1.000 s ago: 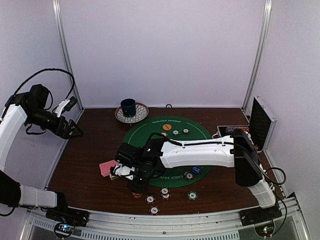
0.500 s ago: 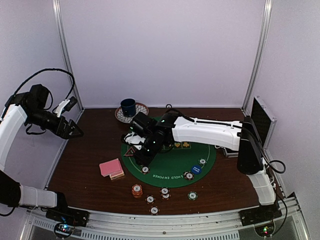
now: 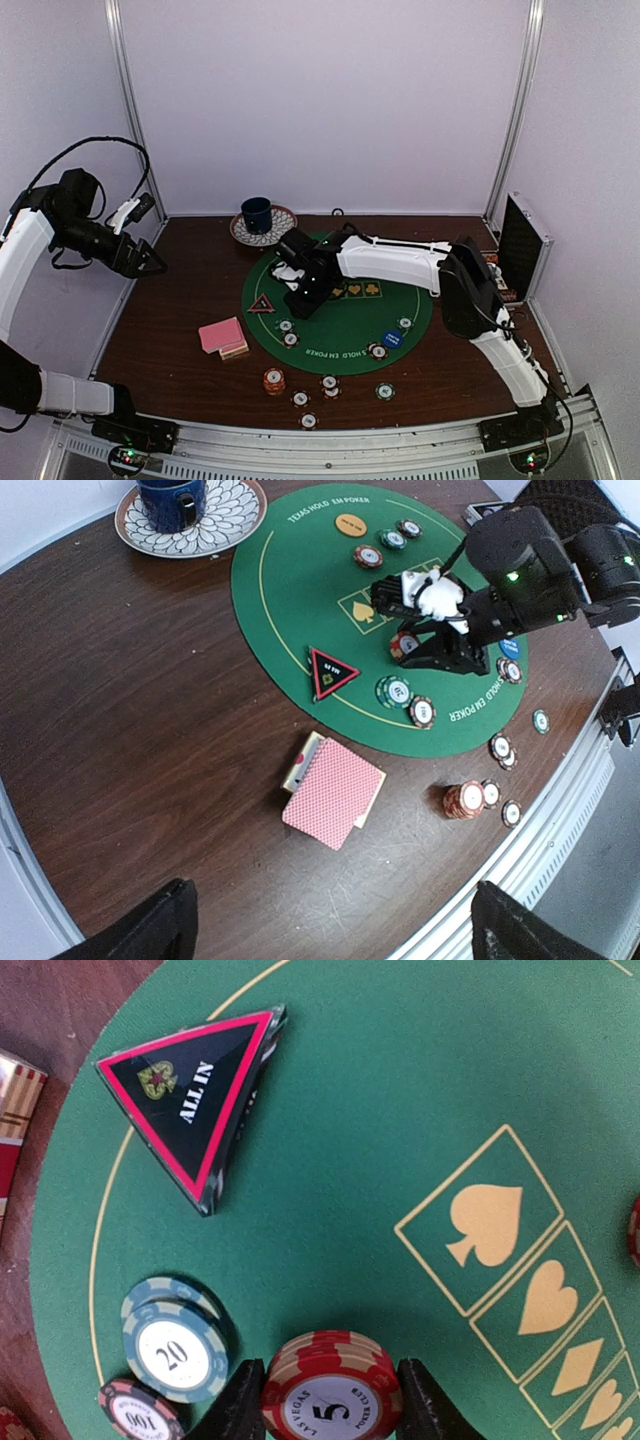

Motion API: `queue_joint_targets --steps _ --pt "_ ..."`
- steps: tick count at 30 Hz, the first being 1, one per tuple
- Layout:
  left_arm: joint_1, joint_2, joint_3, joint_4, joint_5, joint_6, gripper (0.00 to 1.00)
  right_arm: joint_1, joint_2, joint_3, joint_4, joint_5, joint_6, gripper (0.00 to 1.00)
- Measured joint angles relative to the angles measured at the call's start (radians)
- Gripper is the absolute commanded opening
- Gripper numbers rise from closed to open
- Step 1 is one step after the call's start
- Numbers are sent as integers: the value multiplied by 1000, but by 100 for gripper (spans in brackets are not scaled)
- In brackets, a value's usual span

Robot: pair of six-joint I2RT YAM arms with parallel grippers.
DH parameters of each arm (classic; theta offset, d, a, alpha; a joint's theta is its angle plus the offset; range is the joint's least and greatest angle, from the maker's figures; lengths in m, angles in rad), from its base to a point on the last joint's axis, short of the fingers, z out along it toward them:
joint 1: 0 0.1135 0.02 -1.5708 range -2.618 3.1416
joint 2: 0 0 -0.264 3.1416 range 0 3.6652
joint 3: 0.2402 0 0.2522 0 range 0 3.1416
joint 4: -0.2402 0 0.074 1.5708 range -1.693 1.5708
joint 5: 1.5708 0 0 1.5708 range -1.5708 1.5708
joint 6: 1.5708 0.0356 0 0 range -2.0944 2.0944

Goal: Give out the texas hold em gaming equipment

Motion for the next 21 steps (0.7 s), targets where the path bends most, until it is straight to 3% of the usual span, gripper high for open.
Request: queue_joint_targets --steps 15,19,21 --pt "0 0 0 0 6 6 98 -12 104 152 -2 5 27 9" --pt "0 0 0 0 6 8 97 -12 151 196 -2 3 29 15" --pt "0 0 0 0 6 11 98 -12 161 204 -3 3 31 24"
